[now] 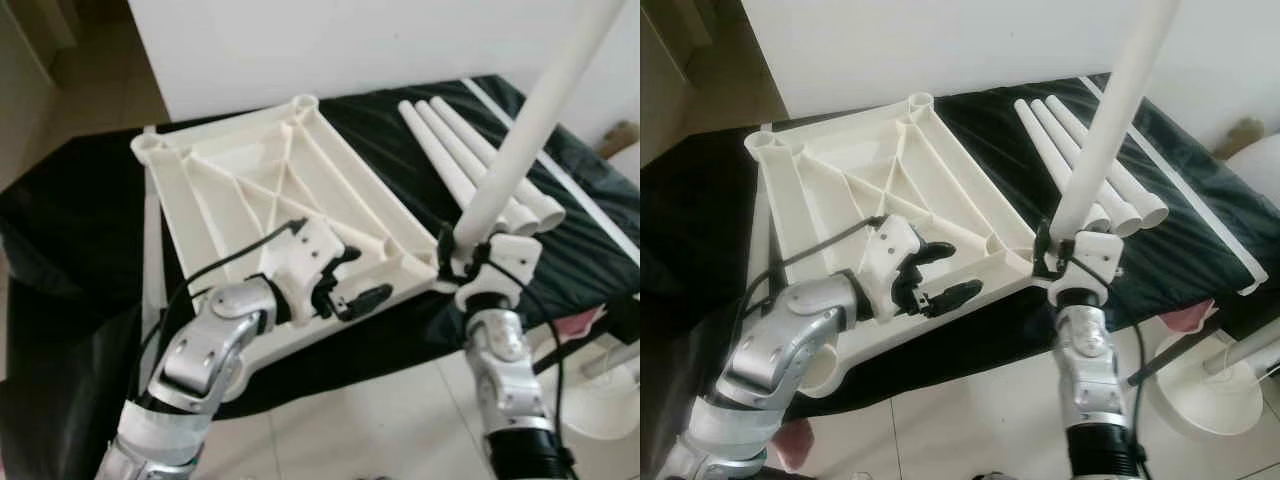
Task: Building children table
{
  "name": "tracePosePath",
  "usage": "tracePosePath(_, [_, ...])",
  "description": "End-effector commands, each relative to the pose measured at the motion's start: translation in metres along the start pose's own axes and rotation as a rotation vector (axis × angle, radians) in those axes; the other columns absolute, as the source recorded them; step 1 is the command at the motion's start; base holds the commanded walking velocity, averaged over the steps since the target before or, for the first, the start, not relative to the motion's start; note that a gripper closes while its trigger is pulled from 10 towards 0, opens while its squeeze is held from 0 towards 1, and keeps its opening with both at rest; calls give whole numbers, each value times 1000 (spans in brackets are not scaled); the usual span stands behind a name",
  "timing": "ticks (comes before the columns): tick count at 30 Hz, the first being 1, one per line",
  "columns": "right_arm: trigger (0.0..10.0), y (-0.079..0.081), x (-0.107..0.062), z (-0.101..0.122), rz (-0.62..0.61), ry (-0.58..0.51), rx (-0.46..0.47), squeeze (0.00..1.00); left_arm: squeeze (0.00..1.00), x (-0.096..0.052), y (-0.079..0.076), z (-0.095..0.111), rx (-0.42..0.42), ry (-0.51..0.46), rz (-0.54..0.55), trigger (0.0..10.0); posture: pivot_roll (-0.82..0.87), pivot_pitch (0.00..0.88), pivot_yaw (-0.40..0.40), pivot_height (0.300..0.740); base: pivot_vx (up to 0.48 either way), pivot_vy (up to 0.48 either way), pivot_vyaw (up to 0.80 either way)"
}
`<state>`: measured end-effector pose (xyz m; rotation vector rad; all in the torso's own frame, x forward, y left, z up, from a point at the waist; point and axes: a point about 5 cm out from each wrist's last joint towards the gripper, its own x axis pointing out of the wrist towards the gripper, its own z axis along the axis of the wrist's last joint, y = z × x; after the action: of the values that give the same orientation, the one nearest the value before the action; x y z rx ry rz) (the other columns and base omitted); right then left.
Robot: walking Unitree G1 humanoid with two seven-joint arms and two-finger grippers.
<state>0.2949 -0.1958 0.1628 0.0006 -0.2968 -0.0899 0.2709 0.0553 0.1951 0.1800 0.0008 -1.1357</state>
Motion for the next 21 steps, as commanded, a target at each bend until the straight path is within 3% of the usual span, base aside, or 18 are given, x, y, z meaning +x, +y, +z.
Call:
tracePosePath(1, [10000,-2,-1,1,31,3,16,0,0,-1,-1,1,-1,-1,17,10000,-18,77,18,740,0,0,0])
tracePosePath(9, [10000,-9,5,13,234,13,54,0,0,1,0,1,-2,-3,19,10000,-27,80,24,740,0,0,0])
tracePosePath(16, [10000,-20,13,15,368,47,24,0,0,2,1,3,-2,-9,21,10000,-30,80,28,740,0,0,0])
tracePosePath(18, [0,-25,18,16,411,53,26,0,0,3,2,4,-1,-14,23,10000,-28,79,27,740,0,0,0])
tracePosePath(21, [0,-26,22,18,463,55,40,0,0,3,3,6,1,-22,28,10000,-29,76,29,740,0,0,0])
